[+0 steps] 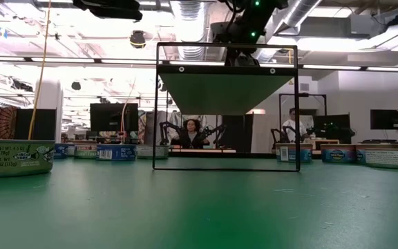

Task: Stack canned seafood by type on shelf
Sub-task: Put the blue tuna can on the shelf

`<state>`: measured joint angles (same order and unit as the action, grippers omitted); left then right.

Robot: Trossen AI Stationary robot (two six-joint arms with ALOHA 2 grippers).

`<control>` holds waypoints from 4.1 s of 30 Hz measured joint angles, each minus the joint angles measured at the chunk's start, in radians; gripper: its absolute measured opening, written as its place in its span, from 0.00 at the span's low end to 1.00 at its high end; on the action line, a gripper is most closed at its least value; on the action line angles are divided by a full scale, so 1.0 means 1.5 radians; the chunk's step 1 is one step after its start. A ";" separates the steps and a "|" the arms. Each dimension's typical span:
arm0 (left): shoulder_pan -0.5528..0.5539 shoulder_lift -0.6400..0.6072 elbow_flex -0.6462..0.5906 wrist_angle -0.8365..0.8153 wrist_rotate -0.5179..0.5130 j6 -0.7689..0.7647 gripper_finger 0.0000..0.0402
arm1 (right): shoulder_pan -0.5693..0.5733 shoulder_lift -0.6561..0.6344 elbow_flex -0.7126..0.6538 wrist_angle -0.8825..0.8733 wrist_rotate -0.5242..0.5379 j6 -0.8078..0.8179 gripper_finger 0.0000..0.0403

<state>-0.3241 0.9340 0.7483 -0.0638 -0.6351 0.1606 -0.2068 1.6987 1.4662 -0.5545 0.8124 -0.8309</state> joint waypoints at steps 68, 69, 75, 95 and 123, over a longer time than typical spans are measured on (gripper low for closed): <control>-0.007 0.000 0.000 -0.006 0.090 -0.055 0.72 | 0.568 -0.120 -0.376 -0.142 -0.471 1.489 0.72; -0.007 0.000 0.000 -0.005 0.092 -0.059 0.72 | 0.579 -0.111 -0.360 -0.146 -0.462 1.495 0.72; -0.007 0.000 0.000 -0.002 0.119 -0.082 0.72 | 0.600 -0.109 -0.291 -0.208 -0.403 1.498 0.72; -0.013 0.000 0.000 -0.015 0.165 -0.152 0.72 | 0.601 -0.136 -0.407 -0.102 -0.471 1.505 0.29; -0.013 0.000 0.000 -0.023 0.163 -0.148 0.72 | 0.565 -0.266 -0.346 -0.425 -0.427 1.528 0.12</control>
<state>-0.3431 0.9340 0.7483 -0.0986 -0.3908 -0.0620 0.6408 1.2995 0.9479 -1.1920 0.1714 1.4612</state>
